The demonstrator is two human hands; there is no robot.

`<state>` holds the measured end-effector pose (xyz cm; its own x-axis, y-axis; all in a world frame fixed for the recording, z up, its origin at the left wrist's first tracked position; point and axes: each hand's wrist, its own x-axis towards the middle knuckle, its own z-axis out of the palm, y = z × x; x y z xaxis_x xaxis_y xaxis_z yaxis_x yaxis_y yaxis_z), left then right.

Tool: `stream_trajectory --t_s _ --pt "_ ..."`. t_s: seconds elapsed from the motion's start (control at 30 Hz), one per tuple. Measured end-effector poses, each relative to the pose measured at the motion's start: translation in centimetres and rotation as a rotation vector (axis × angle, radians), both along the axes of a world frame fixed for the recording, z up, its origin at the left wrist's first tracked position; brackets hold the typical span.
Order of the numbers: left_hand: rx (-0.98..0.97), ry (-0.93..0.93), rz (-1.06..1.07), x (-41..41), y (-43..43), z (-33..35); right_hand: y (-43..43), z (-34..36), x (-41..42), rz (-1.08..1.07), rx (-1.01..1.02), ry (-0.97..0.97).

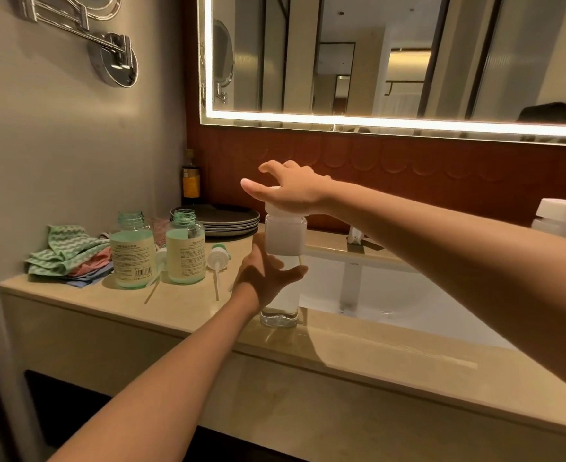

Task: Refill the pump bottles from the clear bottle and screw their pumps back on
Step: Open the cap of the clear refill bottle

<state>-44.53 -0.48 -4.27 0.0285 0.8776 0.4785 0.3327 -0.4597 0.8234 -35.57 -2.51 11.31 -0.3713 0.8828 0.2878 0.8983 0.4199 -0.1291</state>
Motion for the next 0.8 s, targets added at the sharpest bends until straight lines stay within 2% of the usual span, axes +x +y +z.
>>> stream_trajectory --t_s 0.13,0.23,0.4,0.6,0.8 --pt "-0.016 0.019 0.013 0.1 0.1 0.1 0.1 -0.3 0.2 -0.219 0.033 -0.113" --pt "0.004 0.068 0.058 0.1 0.0 0.1 0.3 -0.5 0.3 -0.17 0.037 -0.12" --pt "-0.013 0.049 0.074 -0.2 -0.2 0.3 0.3 -0.4 1.1 0.008 0.116 0.166" --pt "0.012 0.094 0.203 -2.5 -0.8 0.6 0.5 -2.7 3.0 -0.077 0.207 0.423" --pt "0.012 0.101 0.319 -5.4 -1.4 0.8 -0.5 -8.7 2.9 -0.145 0.06 0.27"
